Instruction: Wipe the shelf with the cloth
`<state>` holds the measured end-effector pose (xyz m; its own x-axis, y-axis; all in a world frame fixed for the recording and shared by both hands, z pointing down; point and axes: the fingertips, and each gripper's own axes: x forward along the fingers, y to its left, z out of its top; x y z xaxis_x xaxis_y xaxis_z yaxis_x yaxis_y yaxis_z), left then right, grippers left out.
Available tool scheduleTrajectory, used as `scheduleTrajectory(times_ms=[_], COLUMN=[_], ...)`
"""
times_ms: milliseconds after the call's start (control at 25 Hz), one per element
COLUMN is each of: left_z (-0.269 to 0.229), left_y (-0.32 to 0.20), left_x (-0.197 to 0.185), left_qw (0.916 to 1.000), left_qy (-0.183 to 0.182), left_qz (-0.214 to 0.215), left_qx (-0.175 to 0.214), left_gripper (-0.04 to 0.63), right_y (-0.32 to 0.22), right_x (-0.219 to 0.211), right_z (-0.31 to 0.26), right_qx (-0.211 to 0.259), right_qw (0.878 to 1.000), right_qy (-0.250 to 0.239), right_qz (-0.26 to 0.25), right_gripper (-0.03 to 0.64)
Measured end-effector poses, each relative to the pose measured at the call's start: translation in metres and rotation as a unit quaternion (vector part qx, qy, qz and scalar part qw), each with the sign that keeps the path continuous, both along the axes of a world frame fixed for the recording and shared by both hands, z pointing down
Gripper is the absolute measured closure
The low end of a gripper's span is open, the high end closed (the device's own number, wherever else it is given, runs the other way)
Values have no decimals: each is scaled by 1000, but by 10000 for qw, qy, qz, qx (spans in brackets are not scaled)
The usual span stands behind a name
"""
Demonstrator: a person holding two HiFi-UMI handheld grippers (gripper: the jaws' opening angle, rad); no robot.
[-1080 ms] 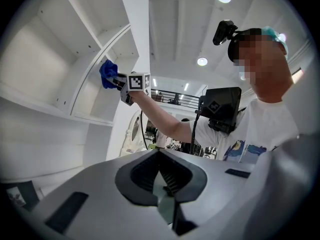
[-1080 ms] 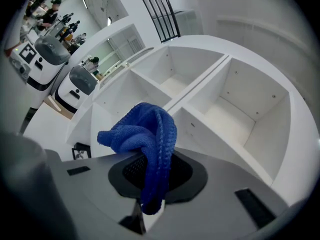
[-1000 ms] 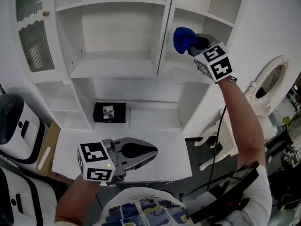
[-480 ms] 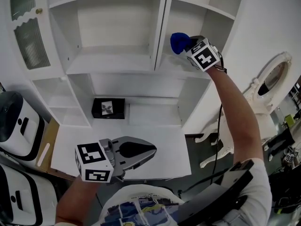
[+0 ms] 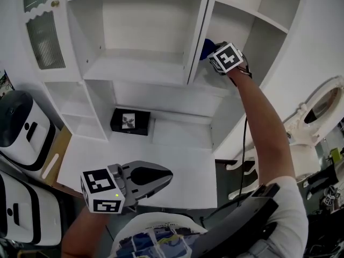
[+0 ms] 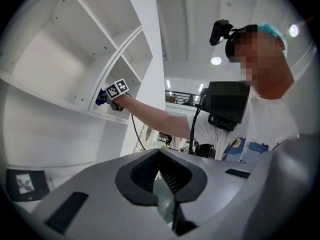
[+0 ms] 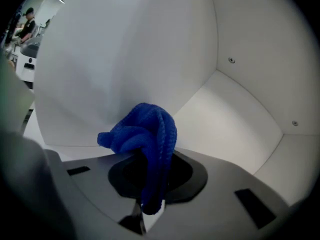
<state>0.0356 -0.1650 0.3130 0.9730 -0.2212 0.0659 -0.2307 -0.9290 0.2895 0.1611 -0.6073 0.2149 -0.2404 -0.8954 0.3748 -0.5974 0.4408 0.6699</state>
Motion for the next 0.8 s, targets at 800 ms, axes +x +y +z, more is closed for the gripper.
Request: scheduleTrajectory(times_ms=[800], left_z=[12], left_y=[-8], left_x=[17], left_qw=[9993], left_qy=[-157], left_qz=[-292], left_qx=[-177], left_gripper=[583], right_y=[-61], right_x=[19], right_z=[57], right_qx=[-1100], right_qw=[9934], right_qy=[122], right_qz=[316], right_gripper=[549])
